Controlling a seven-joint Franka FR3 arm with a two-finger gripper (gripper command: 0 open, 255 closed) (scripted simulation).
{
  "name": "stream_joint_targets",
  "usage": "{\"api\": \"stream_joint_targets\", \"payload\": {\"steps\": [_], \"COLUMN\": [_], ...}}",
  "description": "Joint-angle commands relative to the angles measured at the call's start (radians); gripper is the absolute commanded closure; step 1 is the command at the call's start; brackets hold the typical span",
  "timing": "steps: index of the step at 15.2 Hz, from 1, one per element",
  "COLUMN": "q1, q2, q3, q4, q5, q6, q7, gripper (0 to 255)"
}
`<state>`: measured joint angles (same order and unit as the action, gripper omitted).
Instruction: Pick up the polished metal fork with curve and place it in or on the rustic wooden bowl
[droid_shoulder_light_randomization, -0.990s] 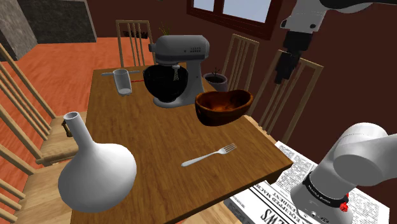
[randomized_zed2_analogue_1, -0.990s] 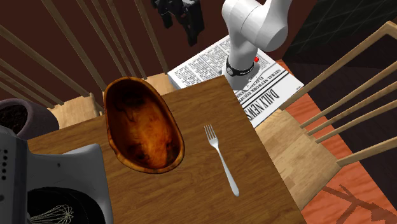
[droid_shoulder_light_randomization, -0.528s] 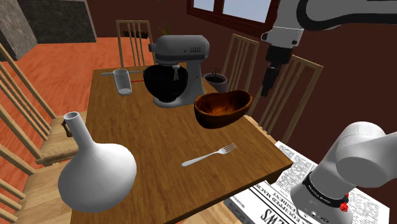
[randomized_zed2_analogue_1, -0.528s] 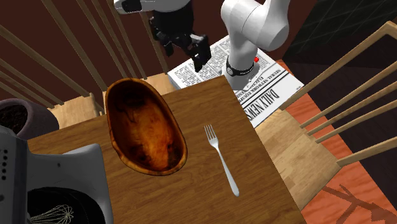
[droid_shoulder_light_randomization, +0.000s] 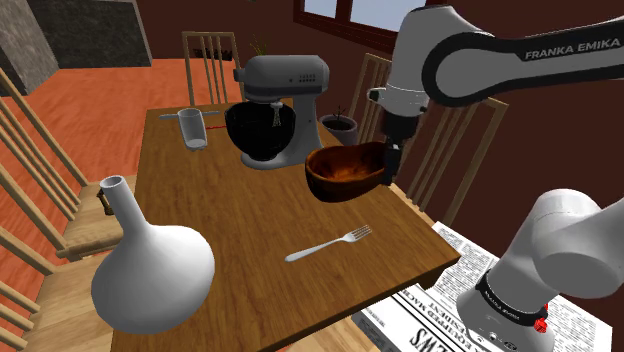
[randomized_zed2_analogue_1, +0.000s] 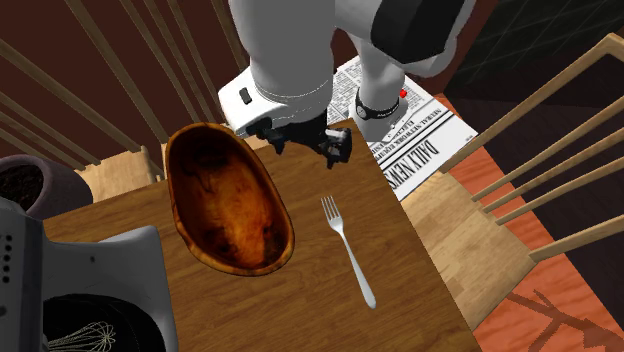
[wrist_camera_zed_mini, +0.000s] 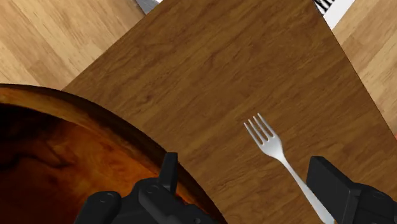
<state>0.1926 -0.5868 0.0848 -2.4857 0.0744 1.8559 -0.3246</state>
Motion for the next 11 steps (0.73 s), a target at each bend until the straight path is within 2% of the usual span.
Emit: {"api": "stream_joint_targets", "payload": {"steps": [1,11], "q1": [0.030,0.161], "q2": [0.046,0.262], "q3": [0.022,0.145], "q4": [-0.014,-0.083], "q5": [0.000,-0.027], "q6": [0.065,0.366], "q7": [-0.034,-0.165], "gripper": [0,0]}}
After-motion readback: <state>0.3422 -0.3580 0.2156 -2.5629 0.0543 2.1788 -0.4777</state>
